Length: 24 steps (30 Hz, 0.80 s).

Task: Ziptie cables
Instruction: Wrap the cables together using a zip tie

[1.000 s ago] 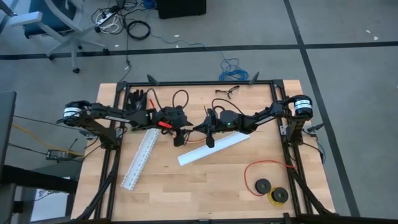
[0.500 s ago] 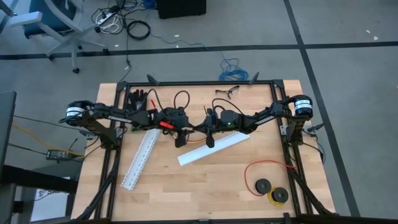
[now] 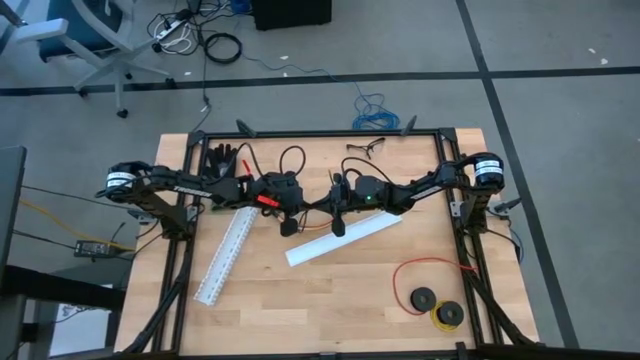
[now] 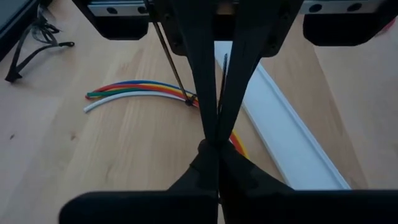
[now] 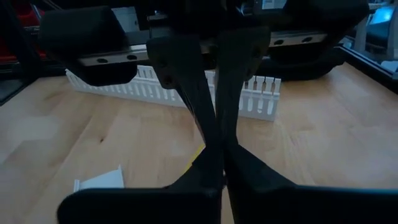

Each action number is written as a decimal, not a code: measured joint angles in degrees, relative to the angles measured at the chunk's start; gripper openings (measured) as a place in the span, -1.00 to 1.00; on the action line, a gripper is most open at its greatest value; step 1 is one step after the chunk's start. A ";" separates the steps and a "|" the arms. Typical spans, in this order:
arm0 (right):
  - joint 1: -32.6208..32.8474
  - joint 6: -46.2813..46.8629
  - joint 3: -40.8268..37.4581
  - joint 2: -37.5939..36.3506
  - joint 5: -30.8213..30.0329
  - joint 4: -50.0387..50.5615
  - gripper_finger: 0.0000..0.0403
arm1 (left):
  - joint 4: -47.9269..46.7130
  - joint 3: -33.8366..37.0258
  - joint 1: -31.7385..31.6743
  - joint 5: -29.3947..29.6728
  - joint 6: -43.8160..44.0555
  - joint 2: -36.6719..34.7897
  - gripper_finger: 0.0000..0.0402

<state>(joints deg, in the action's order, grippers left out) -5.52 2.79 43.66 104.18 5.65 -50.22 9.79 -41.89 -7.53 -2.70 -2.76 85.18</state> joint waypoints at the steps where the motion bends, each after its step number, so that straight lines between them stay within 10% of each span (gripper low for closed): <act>1: 0.01 0.00 0.00 -0.35 0.02 0.39 -0.91 | 0.05 0.00 0.00 -0.02 0.00 -0.01 -0.99; 14: -0.82 -0.34 0.04 -9.34 -0.02 12.25 -0.34 | 2.09 0.71 0.02 0.62 0.18 0.01 -1.00; 24: 0.19 1.57 0.04 -19.07 -2.93 32.03 -0.38 | 20.20 7.49 0.02 2.08 1.66 0.01 -1.00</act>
<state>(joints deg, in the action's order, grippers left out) -5.33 4.35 43.70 85.11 2.72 -18.19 29.99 -34.40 -7.51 -0.62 -1.10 85.19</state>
